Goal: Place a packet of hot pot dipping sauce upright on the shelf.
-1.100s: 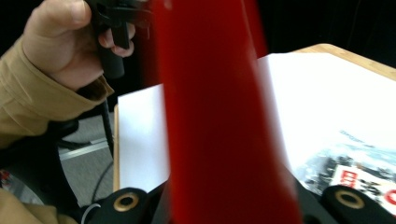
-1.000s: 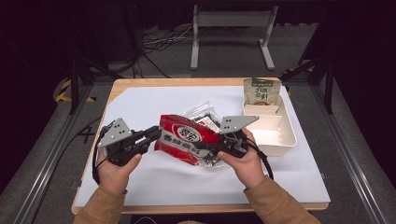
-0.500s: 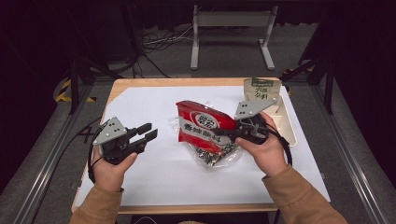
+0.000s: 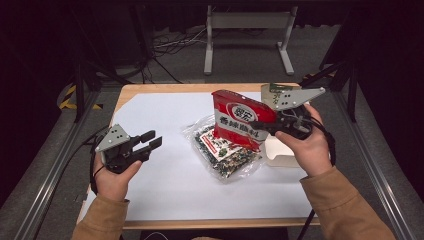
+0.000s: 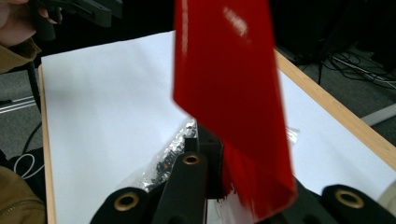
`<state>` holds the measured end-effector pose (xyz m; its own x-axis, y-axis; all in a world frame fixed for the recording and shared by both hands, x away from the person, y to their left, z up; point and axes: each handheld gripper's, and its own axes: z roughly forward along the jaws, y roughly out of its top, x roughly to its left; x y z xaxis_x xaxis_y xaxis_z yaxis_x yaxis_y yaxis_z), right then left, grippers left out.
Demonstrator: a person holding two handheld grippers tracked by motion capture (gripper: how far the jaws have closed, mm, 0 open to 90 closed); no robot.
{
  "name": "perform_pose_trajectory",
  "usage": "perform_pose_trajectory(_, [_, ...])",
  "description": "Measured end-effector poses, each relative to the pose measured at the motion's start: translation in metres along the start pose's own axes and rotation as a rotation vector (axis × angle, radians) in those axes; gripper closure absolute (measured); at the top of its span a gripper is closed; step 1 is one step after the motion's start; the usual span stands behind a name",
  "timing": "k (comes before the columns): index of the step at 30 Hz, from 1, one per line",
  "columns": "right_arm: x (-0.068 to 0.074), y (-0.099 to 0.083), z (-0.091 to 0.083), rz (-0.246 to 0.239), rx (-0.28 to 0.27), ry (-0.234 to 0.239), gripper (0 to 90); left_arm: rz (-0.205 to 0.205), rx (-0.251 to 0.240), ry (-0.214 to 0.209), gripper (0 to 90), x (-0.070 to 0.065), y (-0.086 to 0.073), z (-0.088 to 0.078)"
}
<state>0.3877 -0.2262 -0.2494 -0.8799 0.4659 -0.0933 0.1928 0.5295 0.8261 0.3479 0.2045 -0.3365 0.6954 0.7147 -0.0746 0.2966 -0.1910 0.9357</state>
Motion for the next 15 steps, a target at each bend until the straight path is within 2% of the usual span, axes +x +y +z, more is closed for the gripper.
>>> perform_pose_trajectory(4, [-0.008, -0.001, -0.006, -0.007, 0.01, -0.014, 89.1, -0.011, 0.001, 0.011, 63.5, 0.005, -0.002, -0.002])
perform_pose_trajectory(15, [-0.028, -0.003, -0.02, -0.004, 0.032, -0.047, 89.2, -0.02, 0.013, 0.008, 60.7, 0.011, -0.005, -0.003])
